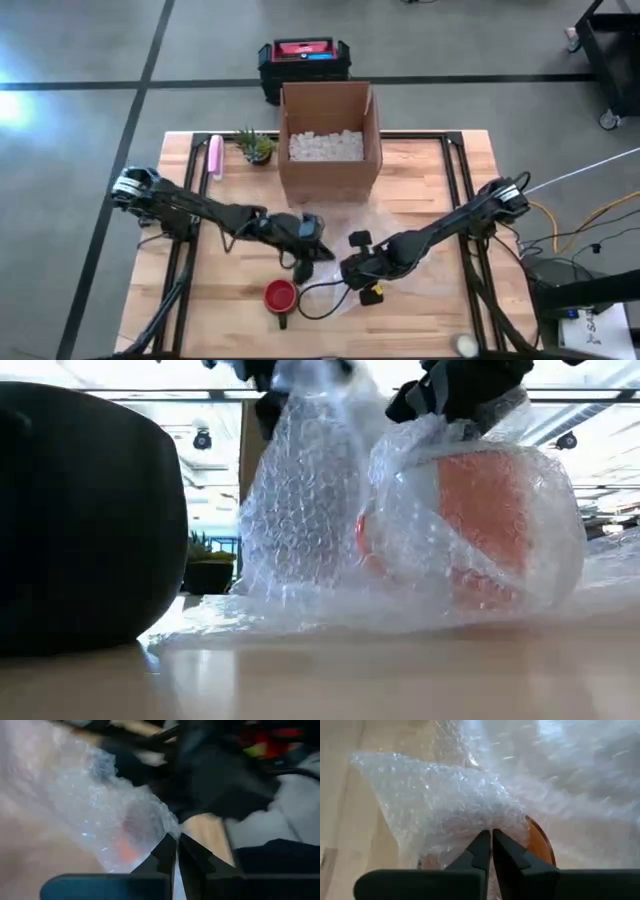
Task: Wrap mug
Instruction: Wrap the orange mug with the bubble wrap on top
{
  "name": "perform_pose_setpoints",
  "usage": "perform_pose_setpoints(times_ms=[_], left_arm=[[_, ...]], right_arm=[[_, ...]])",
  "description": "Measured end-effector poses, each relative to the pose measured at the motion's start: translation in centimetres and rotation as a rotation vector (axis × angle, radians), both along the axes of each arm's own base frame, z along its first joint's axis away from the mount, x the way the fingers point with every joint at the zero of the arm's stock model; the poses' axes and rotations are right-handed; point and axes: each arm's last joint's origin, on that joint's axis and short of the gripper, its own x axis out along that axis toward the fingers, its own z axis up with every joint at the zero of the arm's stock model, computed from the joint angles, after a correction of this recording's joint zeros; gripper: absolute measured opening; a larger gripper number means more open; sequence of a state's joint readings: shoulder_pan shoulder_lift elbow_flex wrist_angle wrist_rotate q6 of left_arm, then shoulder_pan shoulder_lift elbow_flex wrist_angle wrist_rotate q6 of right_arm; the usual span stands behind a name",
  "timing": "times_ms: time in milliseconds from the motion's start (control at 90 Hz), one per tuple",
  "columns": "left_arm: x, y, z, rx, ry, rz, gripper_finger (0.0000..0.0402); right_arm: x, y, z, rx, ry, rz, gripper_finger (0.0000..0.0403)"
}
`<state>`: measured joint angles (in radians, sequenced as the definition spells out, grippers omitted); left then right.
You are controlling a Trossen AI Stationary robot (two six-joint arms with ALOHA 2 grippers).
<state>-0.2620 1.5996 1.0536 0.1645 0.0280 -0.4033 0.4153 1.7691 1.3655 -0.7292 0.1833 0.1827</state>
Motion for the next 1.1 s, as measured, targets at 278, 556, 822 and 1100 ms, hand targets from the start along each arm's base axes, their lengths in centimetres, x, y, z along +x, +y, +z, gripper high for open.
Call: perform_pose_setpoints(times_ms=[278,556,822,1100], left_arm=[[4.2,-1.7,-5.5,-0.072,-0.044,-0.019,0.0001],[7.4,-2.7,-7.7,-0.091,-0.017,-0.069,0.0],[7.3,-2.2,-8.0,-0.054,0.002,-0.043,0.0],[7.2,-2.3,-8.2,-0.054,0.016,-0.046,0.0]], right_arm=[[-0.1,-0.1,-0.1,0.0,0.011,-0.011,0.0002],[-1.0,0.2,-0.2,-0.013,0.095,0.015,0.0002],[-1.8,0.3,2.6,-0.017,0.064,-0.007,0.0002],[-3.8,0.2,7.1,0.045,-0.031,0.026,0.0002]])
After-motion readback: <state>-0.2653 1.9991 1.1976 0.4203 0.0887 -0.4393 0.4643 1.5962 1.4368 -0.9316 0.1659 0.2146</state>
